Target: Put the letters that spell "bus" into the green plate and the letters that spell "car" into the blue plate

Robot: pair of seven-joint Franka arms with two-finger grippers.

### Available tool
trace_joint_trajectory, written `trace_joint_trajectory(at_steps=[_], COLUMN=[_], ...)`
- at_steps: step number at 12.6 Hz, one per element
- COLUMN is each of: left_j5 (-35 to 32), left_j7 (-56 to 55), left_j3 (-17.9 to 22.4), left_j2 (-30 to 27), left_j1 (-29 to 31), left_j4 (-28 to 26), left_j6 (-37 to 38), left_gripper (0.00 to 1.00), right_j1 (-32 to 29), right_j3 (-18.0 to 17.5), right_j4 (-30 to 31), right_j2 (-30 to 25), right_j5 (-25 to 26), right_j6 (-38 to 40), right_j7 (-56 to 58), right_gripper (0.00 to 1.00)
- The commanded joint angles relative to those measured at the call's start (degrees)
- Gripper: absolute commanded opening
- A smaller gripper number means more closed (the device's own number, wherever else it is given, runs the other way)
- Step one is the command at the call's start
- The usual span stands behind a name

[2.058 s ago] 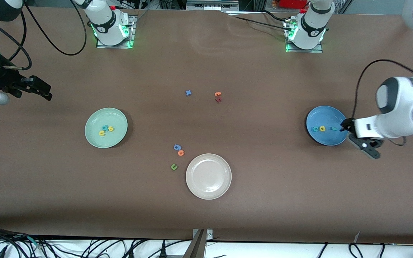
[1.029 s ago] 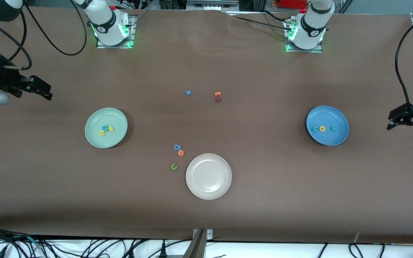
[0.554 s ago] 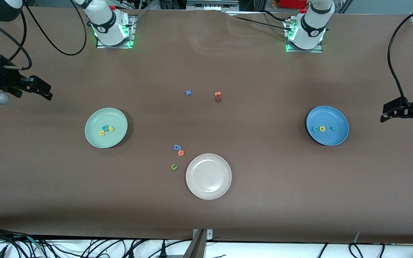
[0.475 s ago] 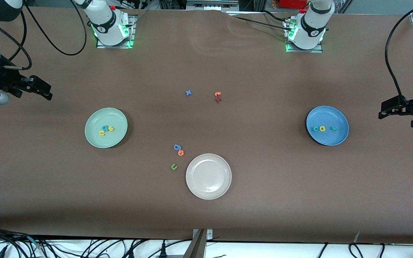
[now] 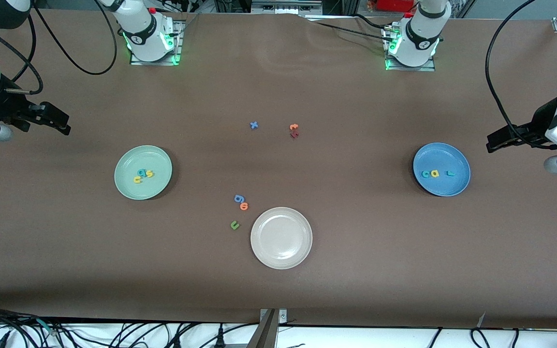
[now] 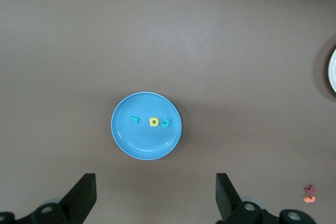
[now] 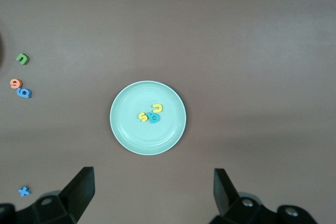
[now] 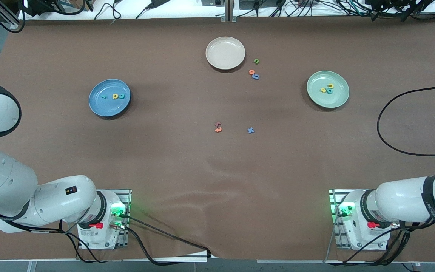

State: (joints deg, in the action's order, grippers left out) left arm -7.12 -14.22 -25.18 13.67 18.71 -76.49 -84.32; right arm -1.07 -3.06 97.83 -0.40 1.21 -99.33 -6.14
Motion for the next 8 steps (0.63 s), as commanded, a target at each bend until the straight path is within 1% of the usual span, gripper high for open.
trace_joint_trajectory(at_steps=[1,3,4,5,6,7,8], left_j5=[2.9,4.6,5.8,5.8,5.8,5.8,5.6], left_j7=[3.6,9.2,9.4,9.5,9.6,10.5,12.5], left_j3=[5.6,12.0,14.3,16.5,17.5,17.5,17.5], left_j2=[-2.7,-4.7,-6.4,-9.6,-12.7,-14.8,-16.5], left_j1=[-3.6,-8.2,-10.0,-12.5,-13.5,-13.7,-13.8], left_j4=[-2.1,-4.8,-7.3,-12.0,-16.4,-20.0,-22.6], left_j6=[-2.0,-4.4,-6.0,-9.3,-12.6,-15.9,-18.3], left_gripper=[1.0,1.0,1.0,1.0,1.0,1.0,1.0], right_j1=[0.1,0.1,0.1,0.1,0.1,0.1,0.1], right_j3=[0.0,0.0,0.0,0.0,0.0,0.0,0.0], right_j4=[-1.4,-1.4,-1.4,-1.4,-1.4,-1.4,-1.4], right_j2=[0.6,0.6,0.6,0.6,0.6,0.6,0.6], right_j5=[-0.2,-0.2,-0.1,-0.2,-0.1,-0.1,-0.2], right_j6=[1.2,1.2,1.2,1.2,1.2,1.2,1.2], right_j7=[0.2,0.1,0.2,0.2,0.2,0.2,0.1], right_gripper=[1.0,1.0,1.0,1.0,1.0,1.0,1.0])
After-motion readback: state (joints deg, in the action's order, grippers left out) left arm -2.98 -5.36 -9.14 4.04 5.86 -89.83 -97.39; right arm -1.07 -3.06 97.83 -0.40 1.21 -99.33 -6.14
